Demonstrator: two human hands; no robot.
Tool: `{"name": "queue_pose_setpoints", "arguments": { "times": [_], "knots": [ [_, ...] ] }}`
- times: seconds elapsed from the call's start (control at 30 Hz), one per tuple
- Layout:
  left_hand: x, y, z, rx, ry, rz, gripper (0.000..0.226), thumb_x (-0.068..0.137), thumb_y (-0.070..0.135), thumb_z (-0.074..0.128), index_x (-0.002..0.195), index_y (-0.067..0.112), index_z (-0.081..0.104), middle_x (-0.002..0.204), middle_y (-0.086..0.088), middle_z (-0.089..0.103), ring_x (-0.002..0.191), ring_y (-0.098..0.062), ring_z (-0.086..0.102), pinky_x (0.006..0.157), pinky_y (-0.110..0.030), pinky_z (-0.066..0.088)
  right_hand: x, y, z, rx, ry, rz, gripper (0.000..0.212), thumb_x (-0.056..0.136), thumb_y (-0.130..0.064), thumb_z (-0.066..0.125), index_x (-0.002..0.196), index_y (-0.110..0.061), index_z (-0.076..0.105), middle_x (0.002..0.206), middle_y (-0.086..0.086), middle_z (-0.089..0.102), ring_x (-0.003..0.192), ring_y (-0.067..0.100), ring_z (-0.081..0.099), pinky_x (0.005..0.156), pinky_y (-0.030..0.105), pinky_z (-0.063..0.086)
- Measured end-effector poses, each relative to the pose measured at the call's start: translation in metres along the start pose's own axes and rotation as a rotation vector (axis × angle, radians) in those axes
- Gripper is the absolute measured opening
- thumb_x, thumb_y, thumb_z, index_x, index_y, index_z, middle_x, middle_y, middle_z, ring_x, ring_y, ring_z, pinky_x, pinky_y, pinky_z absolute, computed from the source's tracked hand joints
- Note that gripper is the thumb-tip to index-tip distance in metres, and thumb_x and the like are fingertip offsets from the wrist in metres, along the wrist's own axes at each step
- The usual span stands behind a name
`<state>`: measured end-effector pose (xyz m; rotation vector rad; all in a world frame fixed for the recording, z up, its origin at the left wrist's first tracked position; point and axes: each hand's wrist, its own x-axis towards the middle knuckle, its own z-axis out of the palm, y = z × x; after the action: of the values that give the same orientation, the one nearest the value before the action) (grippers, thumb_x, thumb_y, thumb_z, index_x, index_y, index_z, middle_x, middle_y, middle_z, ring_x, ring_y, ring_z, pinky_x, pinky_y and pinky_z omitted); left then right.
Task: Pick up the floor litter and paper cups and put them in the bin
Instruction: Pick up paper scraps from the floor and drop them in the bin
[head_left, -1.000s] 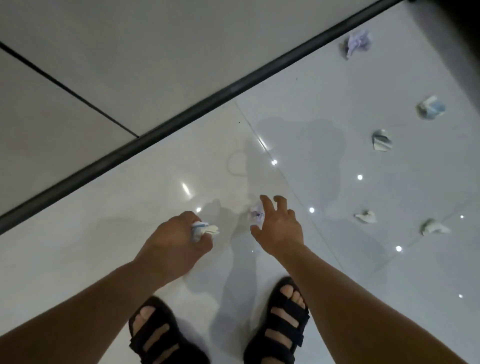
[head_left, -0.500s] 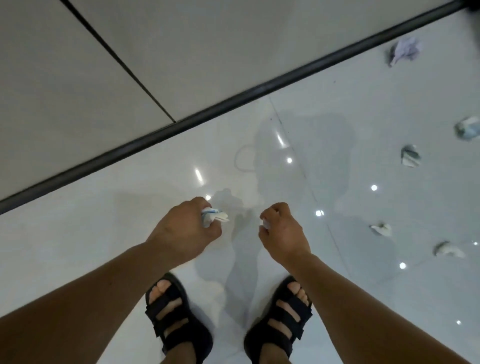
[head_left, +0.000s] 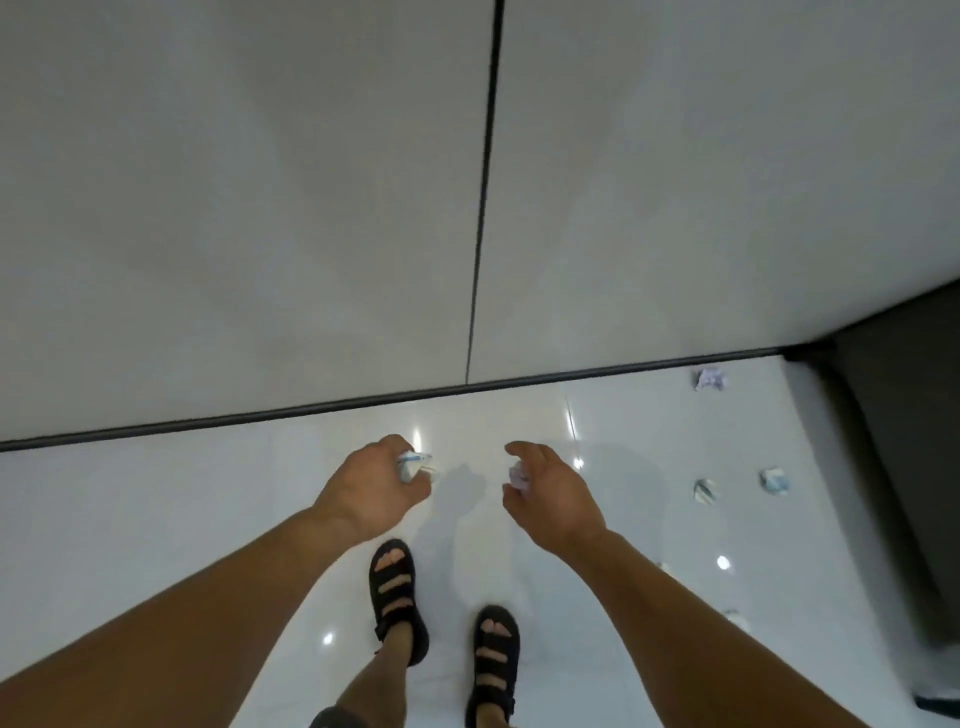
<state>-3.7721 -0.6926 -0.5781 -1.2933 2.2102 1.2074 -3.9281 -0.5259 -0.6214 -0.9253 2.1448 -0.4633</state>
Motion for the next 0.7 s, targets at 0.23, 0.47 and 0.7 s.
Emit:
{"name": "queue_pose_setpoints", "arguments": {
  "times": [0.23,0.47,0.7],
  "knots": [
    [-0.133,-0.026,-0.070,-0.203,0.269,-0.125,0.029,0.083,0.042,0.067,0.100,0.021,0.056,0.088,0.002,0.062,0.072,-0.010,0.058,0.055,-0.021,0.041,-0.063,-0.132,-0.021,-0.138,-0.129,-0.239,0.050,0.091,-0.032,0.058,0.139,-0.026,0.046,0.130,-0.001,0.058,0.116,0.018,0.058,0.099,0.028,0.044],
    [-0.264,-0.105,-0.115,-0.407,0.493,-0.275,0.031,0.083,0.043,0.068,0.100,0.022,0.053,0.095,0.000,0.062,0.076,-0.011,0.058,0.057,-0.021,0.042,-0.116,-0.277,0.024,-0.399,-0.223,-0.547,0.047,0.090,-0.034,0.059,0.135,-0.023,0.051,0.121,-0.003,0.064,0.106,0.018,0.061,0.082,0.021,0.040],
    [-0.381,-0.236,-0.145,-0.549,0.673,-0.451,0.039,0.083,0.044,0.067,0.110,0.018,0.055,0.100,-0.003,0.061,0.082,-0.019,0.058,0.062,-0.024,0.042,-0.179,-0.419,0.131,-0.602,-0.300,-0.798,0.048,0.090,-0.035,0.055,0.136,-0.024,0.049,0.124,0.000,0.063,0.108,0.022,0.061,0.081,0.025,0.042]
  ]
}}
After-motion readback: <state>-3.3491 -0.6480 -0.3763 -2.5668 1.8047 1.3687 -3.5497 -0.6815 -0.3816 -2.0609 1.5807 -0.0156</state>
